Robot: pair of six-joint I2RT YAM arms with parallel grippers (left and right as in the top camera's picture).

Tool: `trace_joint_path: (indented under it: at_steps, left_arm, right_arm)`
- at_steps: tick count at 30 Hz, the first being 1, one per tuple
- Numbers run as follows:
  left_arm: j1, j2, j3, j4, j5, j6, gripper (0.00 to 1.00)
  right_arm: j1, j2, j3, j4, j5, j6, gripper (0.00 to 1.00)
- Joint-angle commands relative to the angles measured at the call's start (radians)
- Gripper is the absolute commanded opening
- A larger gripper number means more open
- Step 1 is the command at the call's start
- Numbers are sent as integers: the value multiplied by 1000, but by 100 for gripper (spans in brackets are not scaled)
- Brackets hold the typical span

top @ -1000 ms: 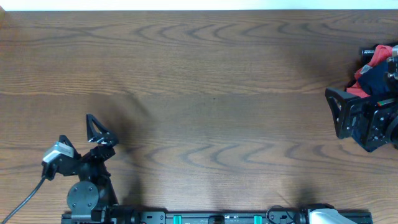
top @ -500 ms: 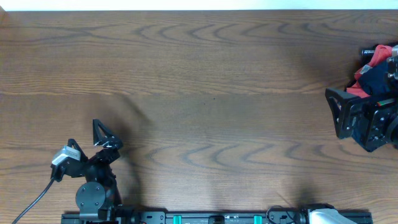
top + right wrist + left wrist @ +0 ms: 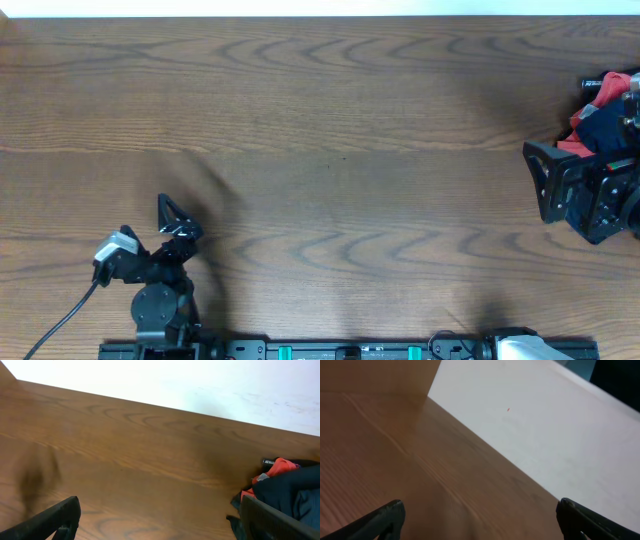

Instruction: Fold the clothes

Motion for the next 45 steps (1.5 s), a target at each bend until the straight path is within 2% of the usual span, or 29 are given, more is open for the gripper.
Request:
trace_joint_path:
  at_steps: [1,11,22,27,36,45]
  left_arm:
    - [-4,-9,-11,5,-2,11,98]
    - [-4,-9,-59,-5,36,42,98]
    - [-4,-9,-59,-31,346,436,98]
    - [-4,-9,-65,-122,379,449,98]
    - [-4,-9,-65,-122,436,522,98]
    - [-4,-9,-65,-122,448,523,98]
  right_arm:
    - [6,0,5,-3,4,13,99]
    - [6,0,5,-3,4,13,99]
    - [6,0,5,-3,4,13,99]
    - [6,0,5,-3,4,13,99]
    - [6,0,5,-3,4,13,99]
    - [6,0,5,-3,4,13,99]
